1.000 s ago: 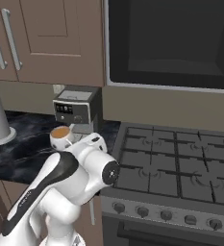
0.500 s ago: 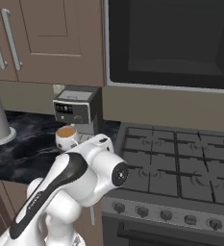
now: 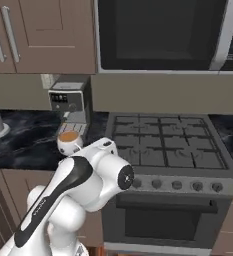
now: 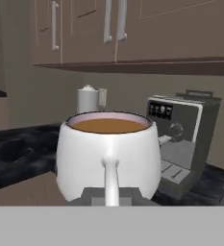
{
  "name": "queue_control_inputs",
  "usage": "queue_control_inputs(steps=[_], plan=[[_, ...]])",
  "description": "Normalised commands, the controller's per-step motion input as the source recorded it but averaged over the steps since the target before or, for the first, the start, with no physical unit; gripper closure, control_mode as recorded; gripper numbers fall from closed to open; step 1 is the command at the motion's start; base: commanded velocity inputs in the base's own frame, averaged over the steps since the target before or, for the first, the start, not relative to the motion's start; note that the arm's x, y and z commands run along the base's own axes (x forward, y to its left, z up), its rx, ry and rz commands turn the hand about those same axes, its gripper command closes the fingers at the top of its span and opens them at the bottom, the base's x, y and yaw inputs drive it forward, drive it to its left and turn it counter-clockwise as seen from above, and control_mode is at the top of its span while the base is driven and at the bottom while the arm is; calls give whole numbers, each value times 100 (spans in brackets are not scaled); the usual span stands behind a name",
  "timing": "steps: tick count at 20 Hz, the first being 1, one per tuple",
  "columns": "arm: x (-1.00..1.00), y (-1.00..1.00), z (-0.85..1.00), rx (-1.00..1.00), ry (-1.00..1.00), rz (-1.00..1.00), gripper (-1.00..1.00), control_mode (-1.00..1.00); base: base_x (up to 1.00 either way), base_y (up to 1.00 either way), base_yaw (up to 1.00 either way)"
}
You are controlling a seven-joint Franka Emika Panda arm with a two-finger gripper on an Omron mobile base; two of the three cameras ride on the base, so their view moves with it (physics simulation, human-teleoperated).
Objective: Pick up the brewed coffee from the coffee machine and place it next to the breakfast plate on the dining counter.
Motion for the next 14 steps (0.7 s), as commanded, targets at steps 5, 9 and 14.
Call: queue_control_inputs(steps=[5, 9, 14], plan=[[0, 0, 0, 0, 0, 0, 100, 100, -37, -7, -77], [0, 0, 0, 0, 0, 0, 100, 100, 0, 0, -92], [0, 0, 0, 0, 0, 0, 100, 100, 0, 0, -92]])
